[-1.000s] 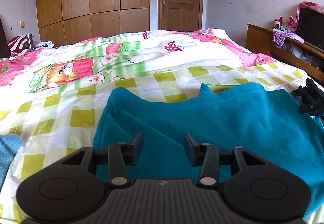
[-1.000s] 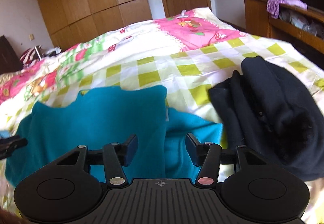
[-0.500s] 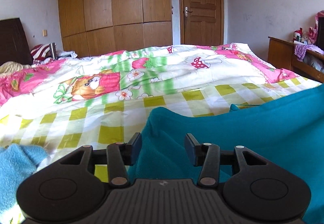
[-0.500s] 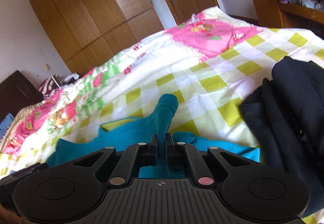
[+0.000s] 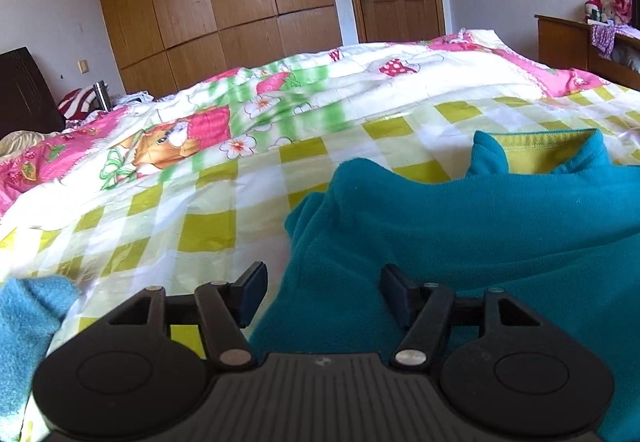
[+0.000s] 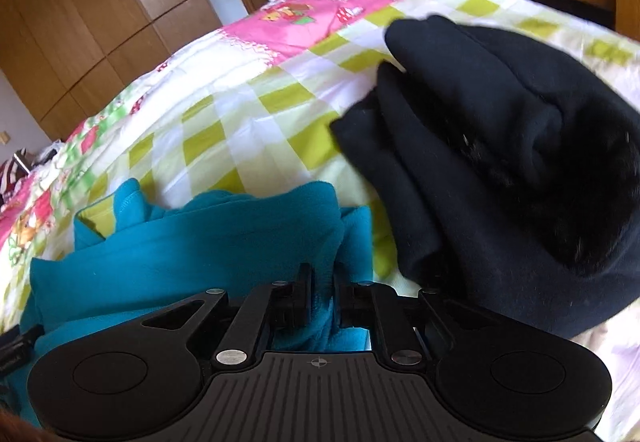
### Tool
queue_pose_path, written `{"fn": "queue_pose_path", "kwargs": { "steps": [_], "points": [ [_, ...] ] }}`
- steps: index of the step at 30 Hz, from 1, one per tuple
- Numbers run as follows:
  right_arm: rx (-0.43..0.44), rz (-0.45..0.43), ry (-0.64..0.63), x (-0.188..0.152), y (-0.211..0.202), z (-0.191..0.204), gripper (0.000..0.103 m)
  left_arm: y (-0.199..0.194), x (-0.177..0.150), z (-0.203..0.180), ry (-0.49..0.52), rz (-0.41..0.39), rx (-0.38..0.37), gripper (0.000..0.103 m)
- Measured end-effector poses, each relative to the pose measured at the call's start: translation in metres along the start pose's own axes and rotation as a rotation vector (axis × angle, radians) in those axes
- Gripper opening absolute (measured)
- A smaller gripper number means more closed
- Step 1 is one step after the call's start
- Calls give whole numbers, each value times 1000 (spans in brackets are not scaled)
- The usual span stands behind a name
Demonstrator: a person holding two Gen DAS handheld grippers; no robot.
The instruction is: Fold small clothes
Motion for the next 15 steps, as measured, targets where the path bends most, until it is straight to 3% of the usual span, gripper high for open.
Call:
{"fn": "queue_pose_path", "kwargs": {
  "steps": [4, 6, 9, 12, 15],
  "points": [
    [-43, -57, -83, 6, -21, 17, 17, -18, 8, 1, 14, -90, 25, 75],
    [-90, -112, -130, 5, -35, 24, 26, -24, 10, 2, -9, -86, -7, 75],
    [-132, -167, -209, 4, -52, 34, 28, -42, 9, -2, 10, -112, -52, 75],
    [-32, -118, -273, -9, -66, 58, 26, -50, -3, -6, 60, -106, -51, 75],
    [10, -46, -304, -40, -81, 69, 26, -46, -18, 4, 32, -33, -74, 75]
  ]
}}
Point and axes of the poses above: each gripper's, at about its wrist camera, not at the fingertips, and y roughly the way its jaws point, z to its left, x to its top, the point moved 6 cm from there along y, roughly the way its jaws point, and after that the axes turned 13 degrees about x, right-handed, at the moved point
